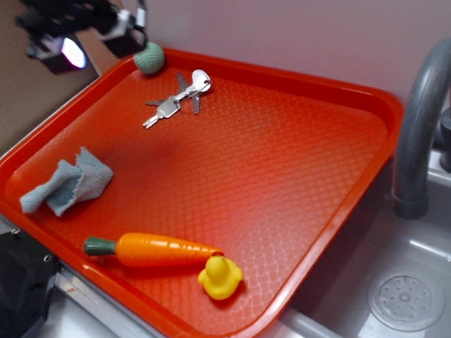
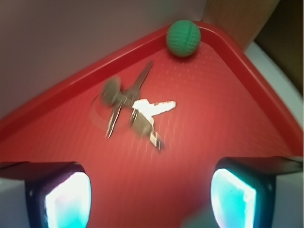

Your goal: Grab the green ball.

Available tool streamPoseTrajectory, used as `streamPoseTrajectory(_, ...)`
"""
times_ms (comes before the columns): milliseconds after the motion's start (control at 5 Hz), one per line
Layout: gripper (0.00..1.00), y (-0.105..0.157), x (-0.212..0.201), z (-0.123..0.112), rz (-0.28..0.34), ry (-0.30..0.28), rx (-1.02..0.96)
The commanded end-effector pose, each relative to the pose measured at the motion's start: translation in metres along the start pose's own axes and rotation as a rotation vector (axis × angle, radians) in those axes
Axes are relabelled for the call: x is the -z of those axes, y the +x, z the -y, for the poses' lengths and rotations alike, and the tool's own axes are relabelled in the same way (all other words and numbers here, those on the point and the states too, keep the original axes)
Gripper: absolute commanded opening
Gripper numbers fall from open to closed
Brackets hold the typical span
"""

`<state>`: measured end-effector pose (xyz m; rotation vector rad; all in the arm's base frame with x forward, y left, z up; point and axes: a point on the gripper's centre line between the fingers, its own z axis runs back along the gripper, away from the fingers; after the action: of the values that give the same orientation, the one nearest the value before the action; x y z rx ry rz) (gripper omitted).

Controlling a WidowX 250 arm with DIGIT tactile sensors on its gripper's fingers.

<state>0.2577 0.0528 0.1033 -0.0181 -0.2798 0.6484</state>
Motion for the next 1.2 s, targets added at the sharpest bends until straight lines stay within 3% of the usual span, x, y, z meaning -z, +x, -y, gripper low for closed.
streamPoseTrajectory(0, 1.0, 0.067, 0.048, -0.003, 0.134, 0.059, 0.128)
streamPoseTrajectory(200, 1.0, 0.084, 0.064, -0.003, 0.148, 0.108, 0.157)
streamPoseTrajectory(800, 1.0, 0.133, 0.061, -0.026, 0.22, 0.137, 0.273)
streamPoseTrajectory(1000, 1.0, 0.139, 0.063, -0.039, 0.199, 0.156, 0.249)
